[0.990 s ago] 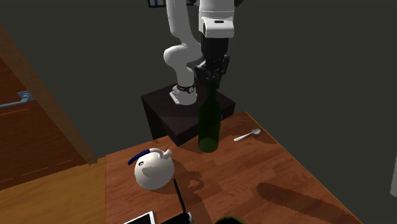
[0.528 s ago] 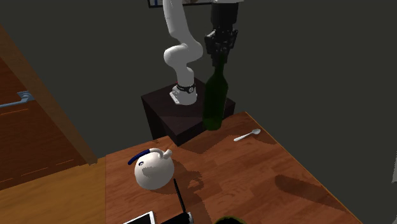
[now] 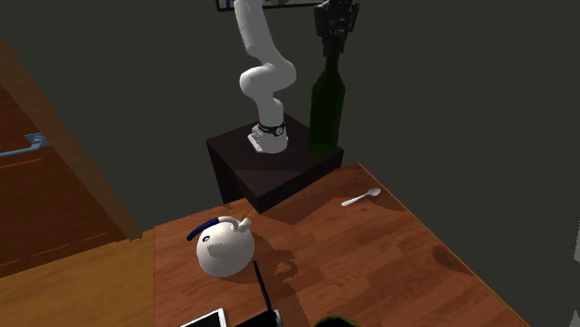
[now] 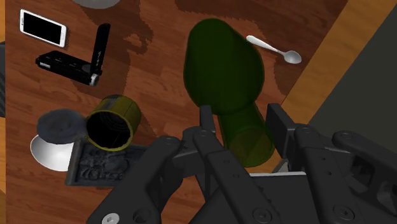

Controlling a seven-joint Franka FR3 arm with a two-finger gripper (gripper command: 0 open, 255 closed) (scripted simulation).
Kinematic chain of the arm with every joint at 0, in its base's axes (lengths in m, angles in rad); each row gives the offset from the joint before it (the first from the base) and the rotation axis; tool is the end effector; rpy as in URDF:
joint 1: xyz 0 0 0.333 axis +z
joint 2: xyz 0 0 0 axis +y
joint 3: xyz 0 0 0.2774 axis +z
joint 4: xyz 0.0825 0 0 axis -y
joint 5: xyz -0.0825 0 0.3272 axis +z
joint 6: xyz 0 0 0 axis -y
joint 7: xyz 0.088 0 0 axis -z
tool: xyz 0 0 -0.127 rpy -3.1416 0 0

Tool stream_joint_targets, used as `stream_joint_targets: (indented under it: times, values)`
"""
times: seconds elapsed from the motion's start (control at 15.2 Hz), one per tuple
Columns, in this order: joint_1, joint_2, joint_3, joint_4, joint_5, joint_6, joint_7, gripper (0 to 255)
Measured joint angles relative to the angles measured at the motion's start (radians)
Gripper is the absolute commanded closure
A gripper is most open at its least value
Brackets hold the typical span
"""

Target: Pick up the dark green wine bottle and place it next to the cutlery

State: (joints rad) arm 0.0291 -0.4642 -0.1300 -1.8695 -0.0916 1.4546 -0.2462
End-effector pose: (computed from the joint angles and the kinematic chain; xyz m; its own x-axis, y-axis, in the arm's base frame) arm 0.3498 -0.0604 0.6289 0.9888 0.1451 0.0364 0.1435 -0.9887 0.0425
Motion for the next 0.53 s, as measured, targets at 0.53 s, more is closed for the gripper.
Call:
stream_joint_targets:
  times: [0.53]
  values:
    - [0.025, -0.041, 0.086, 0.075, 0.031, -0.125, 0.102, 255]
